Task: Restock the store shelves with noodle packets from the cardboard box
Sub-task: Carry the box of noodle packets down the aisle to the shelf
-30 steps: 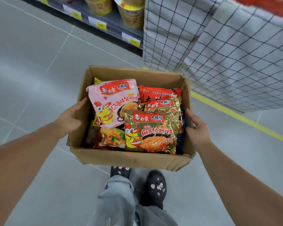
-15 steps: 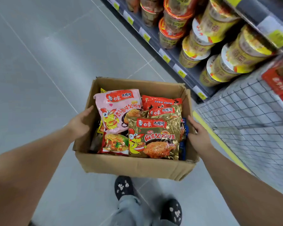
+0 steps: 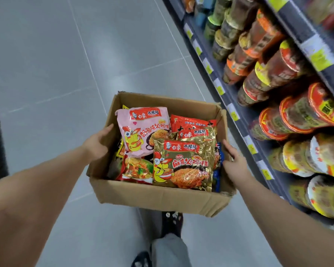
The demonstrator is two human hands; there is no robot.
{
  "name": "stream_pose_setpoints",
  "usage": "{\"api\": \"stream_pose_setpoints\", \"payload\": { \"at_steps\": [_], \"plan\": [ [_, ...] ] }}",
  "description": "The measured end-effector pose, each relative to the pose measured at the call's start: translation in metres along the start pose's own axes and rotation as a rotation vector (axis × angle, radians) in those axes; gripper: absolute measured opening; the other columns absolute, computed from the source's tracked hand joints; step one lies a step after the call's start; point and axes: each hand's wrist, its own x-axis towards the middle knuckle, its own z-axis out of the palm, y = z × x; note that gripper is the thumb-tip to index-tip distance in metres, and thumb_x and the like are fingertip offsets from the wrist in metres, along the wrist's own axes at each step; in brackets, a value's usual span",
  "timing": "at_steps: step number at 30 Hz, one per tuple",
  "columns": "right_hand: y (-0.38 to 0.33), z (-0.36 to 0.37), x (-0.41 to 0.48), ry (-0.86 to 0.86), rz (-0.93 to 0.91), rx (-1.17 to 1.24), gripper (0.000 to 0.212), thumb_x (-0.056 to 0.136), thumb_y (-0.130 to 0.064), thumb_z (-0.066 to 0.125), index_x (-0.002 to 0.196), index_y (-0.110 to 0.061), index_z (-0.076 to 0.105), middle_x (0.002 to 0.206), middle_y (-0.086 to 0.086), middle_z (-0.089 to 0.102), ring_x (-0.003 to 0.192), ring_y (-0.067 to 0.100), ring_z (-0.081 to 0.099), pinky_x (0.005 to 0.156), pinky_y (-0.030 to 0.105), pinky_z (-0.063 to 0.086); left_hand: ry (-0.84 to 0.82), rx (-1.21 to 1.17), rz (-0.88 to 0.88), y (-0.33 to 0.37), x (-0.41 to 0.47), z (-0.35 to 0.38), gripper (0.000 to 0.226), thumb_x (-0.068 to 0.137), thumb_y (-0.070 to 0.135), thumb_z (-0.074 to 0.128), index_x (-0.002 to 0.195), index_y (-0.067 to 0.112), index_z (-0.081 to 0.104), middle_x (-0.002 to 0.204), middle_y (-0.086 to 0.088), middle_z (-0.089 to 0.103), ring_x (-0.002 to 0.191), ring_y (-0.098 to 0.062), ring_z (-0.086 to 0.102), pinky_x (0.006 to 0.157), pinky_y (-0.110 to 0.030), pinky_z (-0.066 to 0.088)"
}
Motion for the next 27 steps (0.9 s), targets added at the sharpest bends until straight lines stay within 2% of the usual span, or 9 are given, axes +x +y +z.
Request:
{"api": "stream_pose_setpoints", "payload": {
  "at_steps": [2,6,10,13,17,19,20,25,27],
  "plan": [
    [-0.039,0.022,0.032,-0.011,-0.014,-0.028,0.064,0.087,0.009,0.048,0.137,-0.032,0.047,0.139,-0.001,0.047,0.106,0.007,0.046,0.071,0.009,0.042,0.012,-0.037,0.004,0.001,0.036,-0.032,0.087,0.079,-0.018,0.041,0.147,0.035,0.027,0.152,-0.007,0.032,0.139,-0.032,0.032,0.109,-0.04,0.036],
    [-0.123,0.079,0.088,-0.031,-0.046,-0.045,0.063,0.088,0.006,0.052,0.138,-0.031,0.046,0.141,-0.003,0.046,0.108,0.007,0.046,0.085,0.019,0.041,0.04,-0.064,0.014,0.011,0.107,-0.107,0.089,0.077,-0.018,0.041,0.147,0.035,0.027,0.153,-0.007,0.032,0.139,-0.031,0.032,0.11,-0.04,0.036],
    [-0.205,0.145,0.142,-0.045,-0.062,-0.074,0.063,0.087,0.005,0.052,0.136,-0.034,0.047,0.14,0.0,0.048,0.107,0.01,0.048,0.088,0.024,0.043,0.046,-0.082,0.01,0.021,0.18,-0.191,0.088,0.077,-0.017,0.04,0.147,0.035,0.028,0.152,-0.005,0.033,0.139,-0.03,0.033,0.11,-0.041,0.036],
    [-0.266,0.189,0.178,-0.052,-0.08,-0.102,0.063,0.088,0.004,0.049,0.136,-0.037,0.047,0.139,0.003,0.05,0.104,0.011,0.05,0.078,0.021,0.045,0.056,-0.05,0.011,0.028,0.23,-0.256,0.091,0.075,-0.016,0.042,0.146,0.039,0.027,0.153,-0.002,0.032,0.14,-0.029,0.032,0.11,-0.043,0.037],
    [-0.356,0.243,0.225,-0.09,-0.093,-0.134,0.061,0.091,0.005,0.046,0.14,-0.032,0.043,0.145,0.0,0.042,0.108,0.007,0.042,0.057,0.005,0.041,0.113,-0.092,-0.016,0.051,0.286,-0.337,0.09,0.076,-0.021,0.038,0.148,0.031,0.026,0.154,-0.005,0.03,0.137,-0.031,0.035,0.105,-0.045,0.043],
    [-0.397,0.266,0.254,-0.105,-0.074,-0.109,0.06,0.092,0.004,0.045,0.14,-0.032,0.042,0.145,0.0,0.041,0.105,0.008,0.041,0.046,0.005,0.042,0.121,-0.091,-0.023,0.067,0.318,-0.373,0.089,0.077,-0.021,0.038,0.148,0.031,0.026,0.154,-0.006,0.03,0.136,-0.032,0.037,0.105,-0.045,0.043],
    [-0.416,0.278,0.27,-0.109,-0.071,-0.103,0.061,0.092,0.005,0.045,0.14,-0.033,0.043,0.144,0.0,0.041,0.104,0.008,0.042,0.045,0.005,0.042,0.122,-0.097,-0.034,0.072,0.337,-0.391,0.088,0.078,-0.02,0.038,0.148,0.032,0.026,0.154,-0.006,0.03,0.136,-0.032,0.037,0.105,-0.045,0.042],
    [-0.527,0.334,0.346,-0.117,-0.138,-0.123,0.06,0.09,0.007,0.046,0.139,-0.029,0.046,0.144,0.001,0.045,0.105,0.008,0.046,0.073,0.014,0.044,0.15,-0.143,-0.029,0.107,0.428,-0.478,0.088,0.077,-0.02,0.038,0.147,0.032,0.027,0.152,-0.009,0.033,0.135,-0.033,0.038,0.102,-0.044,0.044],
    [-0.572,0.352,0.371,-0.139,-0.178,-0.119,0.06,0.09,0.009,0.046,0.14,-0.024,0.045,0.144,0.003,0.045,0.107,0.007,0.046,0.071,0.006,0.043,0.165,-0.171,-0.041,0.126,0.46,-0.511,0.087,0.078,-0.021,0.038,0.148,0.031,0.027,0.151,-0.011,0.033,0.134,-0.034,0.039,0.102,-0.044,0.044]
  ]
}}
